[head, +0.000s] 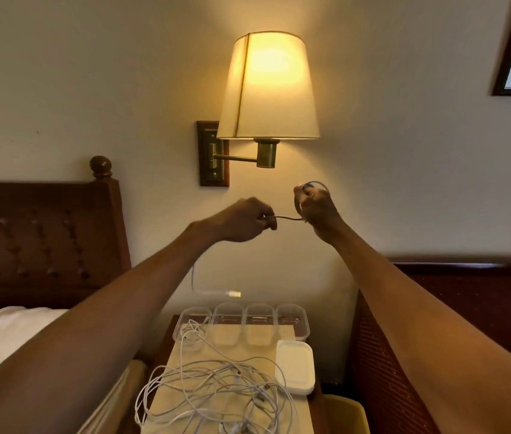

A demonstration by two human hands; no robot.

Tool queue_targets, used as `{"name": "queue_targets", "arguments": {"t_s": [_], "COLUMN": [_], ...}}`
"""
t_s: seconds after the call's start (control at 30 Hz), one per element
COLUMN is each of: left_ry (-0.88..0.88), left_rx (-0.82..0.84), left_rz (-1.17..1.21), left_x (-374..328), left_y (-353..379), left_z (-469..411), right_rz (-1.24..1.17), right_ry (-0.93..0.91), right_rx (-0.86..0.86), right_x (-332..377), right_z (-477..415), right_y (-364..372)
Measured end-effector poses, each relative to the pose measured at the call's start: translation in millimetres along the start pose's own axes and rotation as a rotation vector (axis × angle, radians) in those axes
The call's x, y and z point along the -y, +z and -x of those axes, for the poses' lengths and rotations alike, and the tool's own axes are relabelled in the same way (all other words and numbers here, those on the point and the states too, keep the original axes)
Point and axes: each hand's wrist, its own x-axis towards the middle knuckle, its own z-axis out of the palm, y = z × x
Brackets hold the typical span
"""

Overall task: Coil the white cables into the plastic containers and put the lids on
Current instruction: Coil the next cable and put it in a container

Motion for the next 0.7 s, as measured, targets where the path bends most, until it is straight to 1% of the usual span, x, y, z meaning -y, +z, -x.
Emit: {"name": "queue_targets", "arguments": {"t_s": [0.07, 0.1, 0.23, 0.3, 0.4, 0.5, 0.6, 0.7], "left_ry": [0.055, 0.067, 0.08, 0.065, 0.016, -0.031, -0.101, -0.183], "left_rx": [-0.044, -0.051, -0.053, -0.074, -0.142, -0.231, -0.321, -0.282], "left_rz": [-0.076, -0.099, -0.148, -0.122, -0.049, 0.047, 0.134, 0.157], "left_x": [4, 8, 19, 31, 52, 67, 78, 83], "left_y": [-17, -24, -42, -43, -38, -29, -16, 0], "left_z": [-2, -2, -3, -3, 2, 11, 22, 31], "right_rz": [0.045, 0.028, -0.208, -0.33, -0.52, -0.585, -0.727, -0.895], "right_ry": [0.055, 0.096, 0.324, 0.362, 0.374, 0.345, 0.381, 0.39], "right_rx": [0.113, 0.204, 0.629, 0.717, 0.722, 0.723, 0.702, 0.659], "right_x": [-13, -17, -20, -23, -27, -27, -22, -9], "right_z": [-1, 0, 15, 21, 26, 28, 28, 27], "right_y": [7, 12, 32, 36, 37, 37, 35, 35]}}
